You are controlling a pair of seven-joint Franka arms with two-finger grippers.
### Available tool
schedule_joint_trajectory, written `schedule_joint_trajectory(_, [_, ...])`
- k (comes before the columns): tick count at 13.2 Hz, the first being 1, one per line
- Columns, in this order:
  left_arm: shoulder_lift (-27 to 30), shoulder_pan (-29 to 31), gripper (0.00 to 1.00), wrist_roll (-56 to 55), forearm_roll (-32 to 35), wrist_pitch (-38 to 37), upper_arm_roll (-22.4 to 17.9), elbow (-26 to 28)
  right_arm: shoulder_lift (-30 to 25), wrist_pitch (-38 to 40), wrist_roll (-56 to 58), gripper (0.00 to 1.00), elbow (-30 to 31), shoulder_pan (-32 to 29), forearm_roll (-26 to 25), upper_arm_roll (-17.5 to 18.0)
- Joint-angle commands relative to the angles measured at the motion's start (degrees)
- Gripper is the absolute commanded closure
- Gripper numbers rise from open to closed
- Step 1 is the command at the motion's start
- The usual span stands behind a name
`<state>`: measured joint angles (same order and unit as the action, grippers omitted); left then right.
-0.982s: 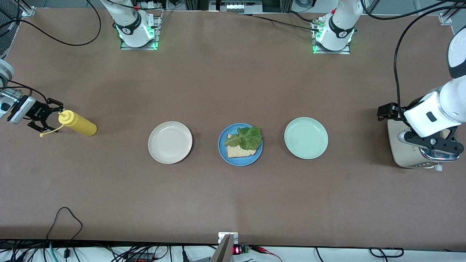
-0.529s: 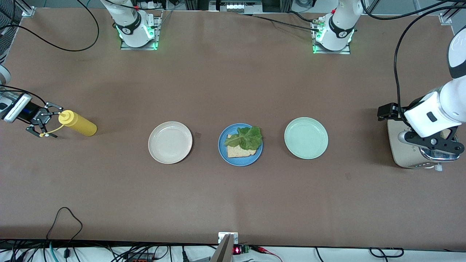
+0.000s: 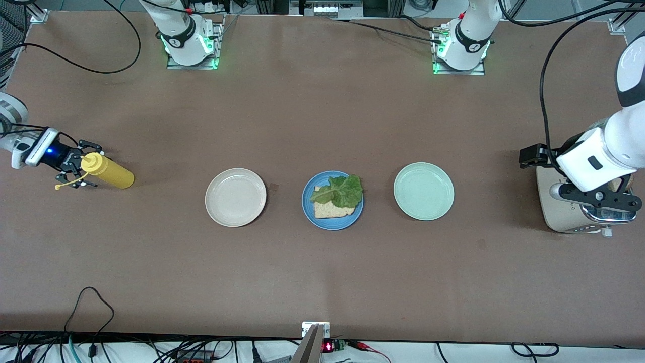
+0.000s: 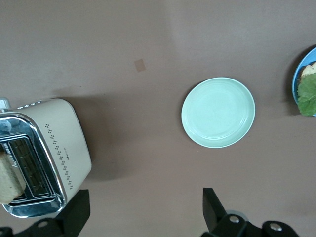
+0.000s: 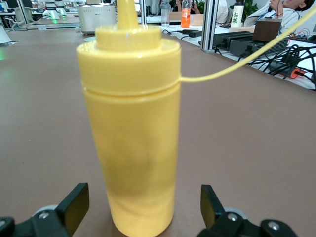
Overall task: Make sandwich in blue plate with both arms
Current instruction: 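Lower the right gripper around the mustard bottle and close it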
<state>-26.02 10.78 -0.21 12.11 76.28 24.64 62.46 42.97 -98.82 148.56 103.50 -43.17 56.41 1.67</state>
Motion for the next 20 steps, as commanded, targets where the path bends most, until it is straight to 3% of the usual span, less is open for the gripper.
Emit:
schedule_joint_trajectory(1, [0.9,-0.1,0.0,-1.3,-0.6,-1.8,0.2,-1.2,1.7,1.1,0.9,0.0,-0.8,-0.8,1.0,2.8])
schedule_joint_trajectory(7, [0.9,0.2,0.0,-1.2,-0.6,-1.8,0.1,-1.0,3.3,0.5,0.5,0.0,-0.6,1.6,1.4,5.1])
schedule_joint_trajectory(8, [0.9,0.2,0.0,-1.2,-0.7,-1.8,0.1,-1.1,3.3,0.5,0.4,0.1,-0.7,2.0,1.3,5.1])
schedule_joint_trajectory(9, [0.9,0.2,0.0,-1.2,-0.7,-1.8,0.1,-1.0,3.2,0.4,0.4,0.33,-0.7,2.2,1.3,5.1])
schedule_joint_trajectory(10, [0.9,0.2,0.0,-1.3,-0.7,-1.8,0.1,-1.0,2.9,-0.1,0.2,0.68,-0.8,2.7,0.8,5.0])
schedule_joint_trajectory(11, [0.9,0.1,0.0,-1.2,-0.7,-1.8,0.1,-1.0,2.7,-0.8,0.0,0.96,-0.8,3.1,0.5,5.0])
schedule_joint_trajectory(13, [0.9,0.3,0.0,-1.1,-0.7,-1.8,0.1,-1.0,2.3,-1.2,-0.2,1.0,-1.1,4.7,0.4,5.0])
schedule_joint_trajectory(15, [0.9,0.7,0.0,-1.0,-0.7,-1.9,0.1,-0.8,-1.6,-3.3,-1.3,1.0,-1.3,9.2,-0.5,4.8])
schedule_joint_trajectory(20, [0.9,1.2,0.0,-1.0,-0.7,-2.2,0.1,-0.8,-14.1,-13.2,-17.0,1.0,-0.9,20.1,-10.7,4.9])
